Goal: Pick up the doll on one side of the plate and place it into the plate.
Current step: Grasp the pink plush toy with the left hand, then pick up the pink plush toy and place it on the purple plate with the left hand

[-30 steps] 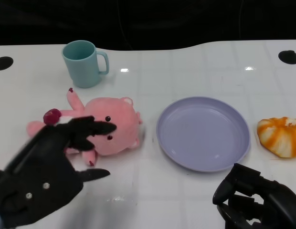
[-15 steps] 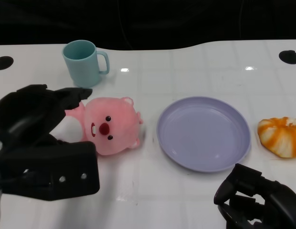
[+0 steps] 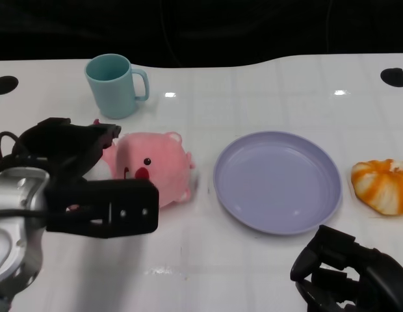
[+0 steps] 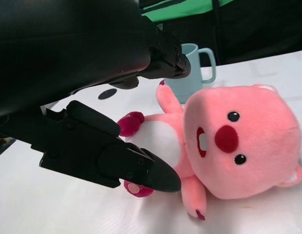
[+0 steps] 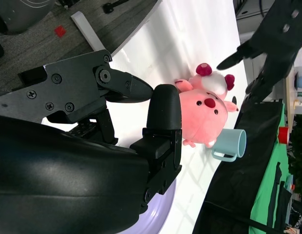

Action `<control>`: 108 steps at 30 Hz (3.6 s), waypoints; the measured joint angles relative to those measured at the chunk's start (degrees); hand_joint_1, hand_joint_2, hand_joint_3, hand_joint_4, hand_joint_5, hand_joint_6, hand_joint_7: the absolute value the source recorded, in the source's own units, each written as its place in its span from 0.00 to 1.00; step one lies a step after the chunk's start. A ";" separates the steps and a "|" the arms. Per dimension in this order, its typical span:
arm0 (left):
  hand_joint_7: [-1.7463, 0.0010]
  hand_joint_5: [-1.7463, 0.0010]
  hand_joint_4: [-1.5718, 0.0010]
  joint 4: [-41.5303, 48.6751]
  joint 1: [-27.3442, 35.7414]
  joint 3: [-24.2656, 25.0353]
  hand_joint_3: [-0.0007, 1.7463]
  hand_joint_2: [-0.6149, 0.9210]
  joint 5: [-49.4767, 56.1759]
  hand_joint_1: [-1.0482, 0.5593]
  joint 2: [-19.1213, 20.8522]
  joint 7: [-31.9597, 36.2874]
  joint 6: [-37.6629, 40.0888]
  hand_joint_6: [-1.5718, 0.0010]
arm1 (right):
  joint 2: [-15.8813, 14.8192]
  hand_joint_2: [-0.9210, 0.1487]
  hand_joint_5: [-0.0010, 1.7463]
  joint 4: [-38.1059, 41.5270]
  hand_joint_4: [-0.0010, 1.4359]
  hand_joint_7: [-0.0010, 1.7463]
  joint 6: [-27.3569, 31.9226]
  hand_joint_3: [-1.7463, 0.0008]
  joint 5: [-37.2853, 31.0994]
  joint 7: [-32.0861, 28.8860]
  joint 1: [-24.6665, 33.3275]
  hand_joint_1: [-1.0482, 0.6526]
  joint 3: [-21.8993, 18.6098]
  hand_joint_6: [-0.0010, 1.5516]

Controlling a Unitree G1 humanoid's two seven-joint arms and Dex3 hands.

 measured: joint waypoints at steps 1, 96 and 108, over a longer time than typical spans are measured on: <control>1.00 0.85 0.94 2.15 -0.62 -0.30 0.01 1.00 0.21 0.21 -0.61 0.82 -0.25 0.86 | 0.01 0.04 1.00 0.01 0.45 0.94 -0.08 0.66 -0.02 -0.01 0.04 0.47 0.09 0.29; 0.00 0.00 0.41 38.42 -20.01 -1.98 0.69 0.66 -14.86 0.52 -23.43 27.98 -23.52 0.53 | 1.06 0.05 1.00 -2.70 0.45 0.96 -0.04 0.64 -2.49 -2.06 2.59 0.48 4.78 0.28; 0.00 0.00 0.44 44.03 -23.34 -6.16 0.56 0.75 -12.87 0.53 -30.40 26.21 -20.07 0.57 | 1.20 0.05 1.00 -3.62 0.45 0.97 0.22 0.64 -2.55 -2.81 3.11 0.48 5.39 0.28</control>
